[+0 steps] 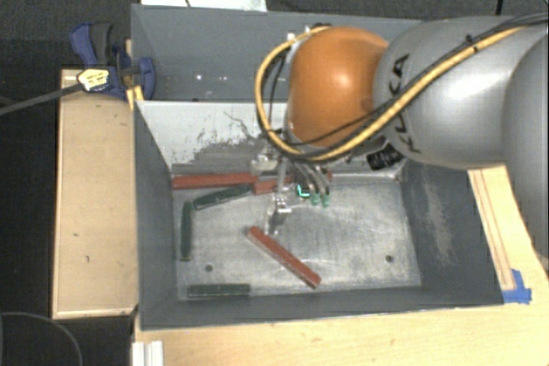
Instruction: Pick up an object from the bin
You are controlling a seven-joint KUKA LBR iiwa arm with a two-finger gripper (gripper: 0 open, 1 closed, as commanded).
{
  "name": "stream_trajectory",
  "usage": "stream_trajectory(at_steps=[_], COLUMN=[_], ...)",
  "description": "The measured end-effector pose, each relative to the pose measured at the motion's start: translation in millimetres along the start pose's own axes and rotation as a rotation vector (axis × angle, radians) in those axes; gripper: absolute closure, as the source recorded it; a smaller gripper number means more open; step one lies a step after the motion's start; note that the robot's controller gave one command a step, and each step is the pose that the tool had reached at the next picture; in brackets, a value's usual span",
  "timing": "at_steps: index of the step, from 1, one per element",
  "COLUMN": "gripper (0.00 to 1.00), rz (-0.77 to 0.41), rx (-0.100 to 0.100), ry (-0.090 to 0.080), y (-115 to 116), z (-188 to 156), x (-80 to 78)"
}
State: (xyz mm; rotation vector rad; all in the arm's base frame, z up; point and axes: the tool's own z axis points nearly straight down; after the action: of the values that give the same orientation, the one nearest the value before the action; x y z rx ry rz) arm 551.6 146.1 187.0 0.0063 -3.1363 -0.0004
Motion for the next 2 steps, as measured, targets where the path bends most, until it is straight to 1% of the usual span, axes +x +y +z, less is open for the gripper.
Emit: stream_trajectory(at_steps=[1,2], gripper=[0.00,0.00], rz=[0.005,0.015], rx=[-0.001,-0.002], ry=[-0.008,-0.011], y=[-1,-29], z=[-4,71], x=[-1.9,33.3])
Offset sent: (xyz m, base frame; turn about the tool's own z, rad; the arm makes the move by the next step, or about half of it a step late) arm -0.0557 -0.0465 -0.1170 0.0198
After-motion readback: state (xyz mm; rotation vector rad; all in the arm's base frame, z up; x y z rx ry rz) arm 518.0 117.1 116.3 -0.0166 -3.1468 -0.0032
